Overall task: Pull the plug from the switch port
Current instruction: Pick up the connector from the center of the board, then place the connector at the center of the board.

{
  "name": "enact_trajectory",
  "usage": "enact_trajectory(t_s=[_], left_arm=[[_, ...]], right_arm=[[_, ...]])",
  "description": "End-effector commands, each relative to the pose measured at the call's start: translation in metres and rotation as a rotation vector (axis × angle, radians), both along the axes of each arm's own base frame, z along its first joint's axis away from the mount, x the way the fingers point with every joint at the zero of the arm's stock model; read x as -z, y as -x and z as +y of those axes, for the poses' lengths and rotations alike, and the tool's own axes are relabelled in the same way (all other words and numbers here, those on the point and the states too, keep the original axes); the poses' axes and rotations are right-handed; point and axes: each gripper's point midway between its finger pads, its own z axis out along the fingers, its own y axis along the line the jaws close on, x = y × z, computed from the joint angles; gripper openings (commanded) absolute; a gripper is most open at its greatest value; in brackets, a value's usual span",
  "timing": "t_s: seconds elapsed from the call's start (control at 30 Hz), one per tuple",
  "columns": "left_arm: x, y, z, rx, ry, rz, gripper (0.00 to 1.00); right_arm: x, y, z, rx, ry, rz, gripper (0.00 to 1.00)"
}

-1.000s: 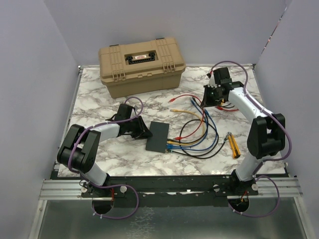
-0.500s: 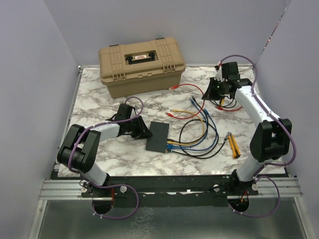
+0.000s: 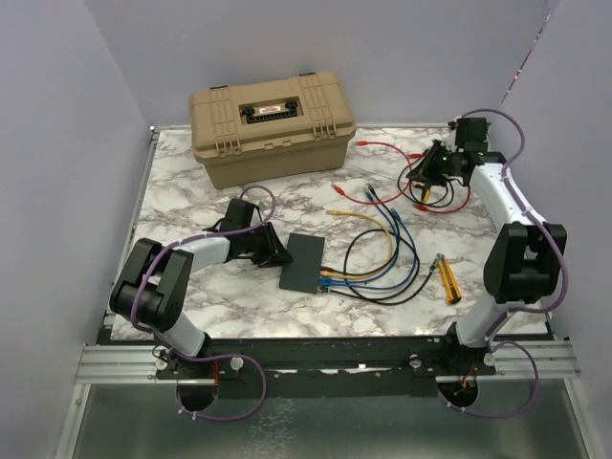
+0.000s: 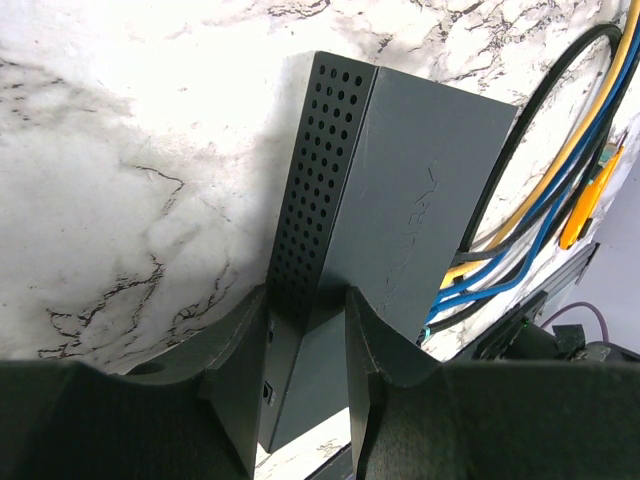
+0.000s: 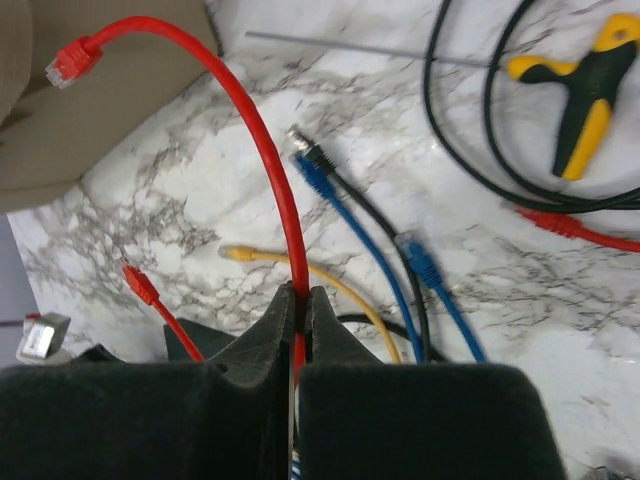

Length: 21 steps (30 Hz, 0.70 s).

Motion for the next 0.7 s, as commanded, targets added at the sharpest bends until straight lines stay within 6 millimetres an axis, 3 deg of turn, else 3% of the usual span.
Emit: enact_trajectory(t_s=[0.0, 0.37, 0.67], left_arm=[[0.069, 0.041, 0.056, -0.039, -0.321, 0.162, 0.00], [0.072, 0.046, 0.059, -0.040, -0.330, 0.166, 0.00], [0.071, 0.047, 0.059, -0.047, -0.324, 0.160, 0.00]], right_arm=[[0.009, -0.017, -0.039, 0.127, -0.073, 0.003, 0.00], [0.017, -0.035, -0.127, 0.313, -0.116, -0.005, 0.00], [0.033, -0.030, -0.171, 0.394, -0.112, 0.028, 0.00]])
